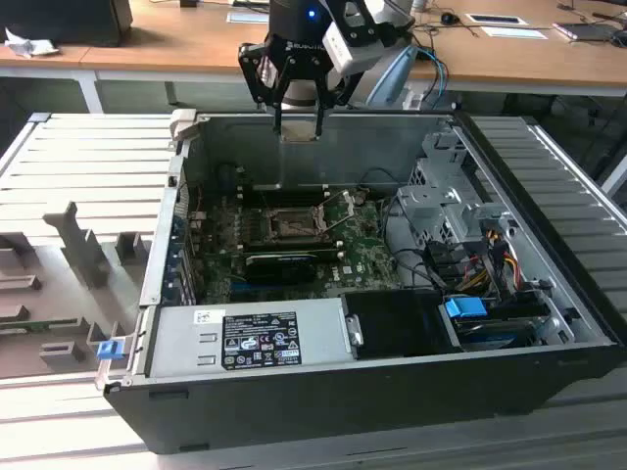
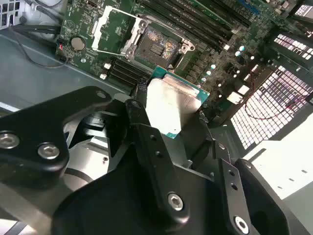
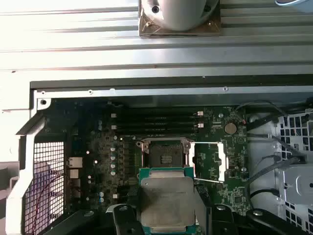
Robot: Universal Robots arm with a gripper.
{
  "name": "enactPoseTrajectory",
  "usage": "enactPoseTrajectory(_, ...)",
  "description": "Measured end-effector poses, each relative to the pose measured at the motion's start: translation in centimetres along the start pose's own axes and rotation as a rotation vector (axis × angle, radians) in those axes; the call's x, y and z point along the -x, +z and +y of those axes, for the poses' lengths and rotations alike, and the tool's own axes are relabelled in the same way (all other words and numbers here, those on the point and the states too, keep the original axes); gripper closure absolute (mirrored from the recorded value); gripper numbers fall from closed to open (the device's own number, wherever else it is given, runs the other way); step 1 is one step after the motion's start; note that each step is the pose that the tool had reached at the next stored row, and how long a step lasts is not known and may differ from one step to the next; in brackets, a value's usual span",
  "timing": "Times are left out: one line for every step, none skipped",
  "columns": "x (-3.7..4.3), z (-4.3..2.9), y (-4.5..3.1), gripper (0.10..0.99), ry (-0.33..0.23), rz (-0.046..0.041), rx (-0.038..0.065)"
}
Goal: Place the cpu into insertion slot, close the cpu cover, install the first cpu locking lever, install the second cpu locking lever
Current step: 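Place the cpu into insertion slot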
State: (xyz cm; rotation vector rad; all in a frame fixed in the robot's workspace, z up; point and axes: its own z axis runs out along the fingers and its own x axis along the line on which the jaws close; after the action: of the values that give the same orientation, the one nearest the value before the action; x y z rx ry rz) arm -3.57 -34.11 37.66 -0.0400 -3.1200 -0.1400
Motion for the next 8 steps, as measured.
enactPoseTrajectory(0.0, 0.0, 0.0, 0.561, 0.003, -0.0003, 0.0)
enactPoseTrajectory(0.0, 0.0, 0.0, 0.561, 0.021, -0.0019, 0.0)
enactPoseTrajectory(0.0, 0.0, 0.02, 0.561, 0.032, -0.0028, 0.001)
enactPoseTrajectory(0.0, -0.01, 0.14, 0.561, 0.033, -0.003, 0.001)
enactPoseTrajectory(0.01, -0.02, 0.19, 0.561, 0.034, -0.003, 0.001)
enactPoseTrajectory(0.01, -0.02, 0.25, 0.561, 0.034, -0.0029, 0.001)
enactPoseTrajectory(0.01, -0.02, 0.28, 0.561, 0.034, -0.003, 0.0)
enactPoseTrajectory(0.0, -0.03, 0.29, 0.561, 0.035, -0.0031, 0.0)
